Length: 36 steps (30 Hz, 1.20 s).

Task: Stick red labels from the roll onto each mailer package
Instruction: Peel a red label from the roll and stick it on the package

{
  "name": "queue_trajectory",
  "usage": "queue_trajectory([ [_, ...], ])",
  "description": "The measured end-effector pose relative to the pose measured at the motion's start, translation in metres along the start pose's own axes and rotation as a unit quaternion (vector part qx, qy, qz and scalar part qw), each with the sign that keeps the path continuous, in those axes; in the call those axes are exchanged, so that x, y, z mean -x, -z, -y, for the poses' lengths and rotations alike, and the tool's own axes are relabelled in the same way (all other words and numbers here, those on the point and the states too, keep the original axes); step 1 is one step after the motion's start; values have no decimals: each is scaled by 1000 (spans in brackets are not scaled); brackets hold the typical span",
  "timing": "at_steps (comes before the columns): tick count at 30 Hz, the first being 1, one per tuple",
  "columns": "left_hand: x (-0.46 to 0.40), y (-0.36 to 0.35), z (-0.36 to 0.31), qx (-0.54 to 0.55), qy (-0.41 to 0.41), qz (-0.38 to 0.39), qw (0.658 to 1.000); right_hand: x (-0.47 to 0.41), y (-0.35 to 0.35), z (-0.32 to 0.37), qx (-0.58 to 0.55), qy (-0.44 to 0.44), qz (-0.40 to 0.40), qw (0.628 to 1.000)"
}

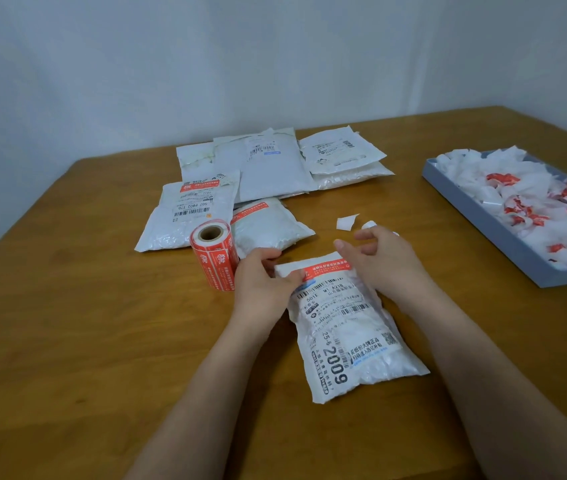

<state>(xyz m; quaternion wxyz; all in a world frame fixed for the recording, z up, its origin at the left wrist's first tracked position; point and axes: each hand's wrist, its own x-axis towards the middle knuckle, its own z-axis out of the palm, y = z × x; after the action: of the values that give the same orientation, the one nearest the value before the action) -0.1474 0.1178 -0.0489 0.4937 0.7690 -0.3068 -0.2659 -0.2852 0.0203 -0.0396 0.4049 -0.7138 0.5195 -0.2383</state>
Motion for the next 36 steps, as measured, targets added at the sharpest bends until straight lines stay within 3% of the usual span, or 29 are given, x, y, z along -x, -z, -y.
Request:
queue_trajectory([
  [2, 0, 1, -3, 133, 68, 40, 988, -1, 0, 0, -119, -42, 42, 991],
  [4, 0, 3, -7, 251, 137, 79, 955, -2, 1, 0, -215, -75, 88, 970],
  [7, 3, 4, -12, 327, 161, 140, 921, 1, 0, 1, -276, -72, 127, 950],
  [19, 8, 1, -11, 295, 111, 145, 938, 14, -4, 13, -337, -75, 139, 928],
  [36, 5, 4, -13, 287, 98, 90, 949, 12, -1, 15, -315, -48, 125, 940],
])
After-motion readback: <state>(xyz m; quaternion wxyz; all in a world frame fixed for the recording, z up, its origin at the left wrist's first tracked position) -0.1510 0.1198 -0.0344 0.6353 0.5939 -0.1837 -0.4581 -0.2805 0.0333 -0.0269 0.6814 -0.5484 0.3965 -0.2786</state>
